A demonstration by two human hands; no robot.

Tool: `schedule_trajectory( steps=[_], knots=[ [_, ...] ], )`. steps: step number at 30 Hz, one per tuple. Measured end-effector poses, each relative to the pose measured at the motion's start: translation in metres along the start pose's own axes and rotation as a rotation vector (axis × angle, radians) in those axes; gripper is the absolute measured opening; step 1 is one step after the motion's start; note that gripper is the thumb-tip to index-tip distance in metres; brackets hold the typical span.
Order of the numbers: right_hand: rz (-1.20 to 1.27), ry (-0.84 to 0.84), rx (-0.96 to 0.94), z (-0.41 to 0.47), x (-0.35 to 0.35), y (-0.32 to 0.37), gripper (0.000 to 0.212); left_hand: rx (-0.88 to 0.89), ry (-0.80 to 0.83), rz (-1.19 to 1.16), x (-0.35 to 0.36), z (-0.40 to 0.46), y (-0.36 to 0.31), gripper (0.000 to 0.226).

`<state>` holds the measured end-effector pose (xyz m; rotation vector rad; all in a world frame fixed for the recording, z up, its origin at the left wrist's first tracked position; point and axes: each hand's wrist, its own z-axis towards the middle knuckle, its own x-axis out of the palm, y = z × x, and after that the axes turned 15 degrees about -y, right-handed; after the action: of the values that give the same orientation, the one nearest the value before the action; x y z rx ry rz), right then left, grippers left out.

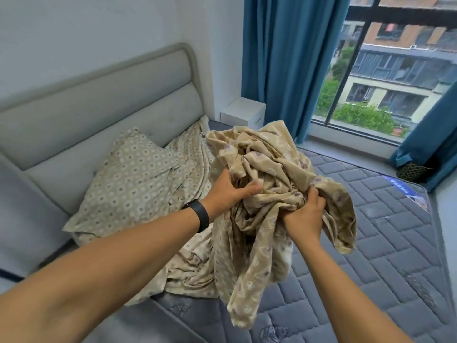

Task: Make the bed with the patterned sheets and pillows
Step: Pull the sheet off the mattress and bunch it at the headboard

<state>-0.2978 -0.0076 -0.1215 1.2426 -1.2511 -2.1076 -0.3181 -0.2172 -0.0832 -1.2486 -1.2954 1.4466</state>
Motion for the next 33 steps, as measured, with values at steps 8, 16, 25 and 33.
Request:
schedule_trajectory(
  steps=[8,16,25,33],
  knots=[
    [0.117,0.093,-0.074,0.006,0.122,0.117,0.081,0.135,-0.267,0.024,-0.12,0.071,-0.03,0.071],
    [0.358,0.133,-0.183,0.007,0.315,0.332,0.084,0.35,-0.585,0.097,-0.332,0.202,-0.111,0.073],
    [0.213,0.307,-0.195,-0.028,0.571,0.376,0.105,0.126,-0.634,0.093,-0.508,0.347,0.022,0.08],
    [-0.399,0.827,0.207,-0.057,0.685,0.255,0.083,-0.66,-0.162,0.477,-0.551,0.362,0.249,0.091]
  ],
)
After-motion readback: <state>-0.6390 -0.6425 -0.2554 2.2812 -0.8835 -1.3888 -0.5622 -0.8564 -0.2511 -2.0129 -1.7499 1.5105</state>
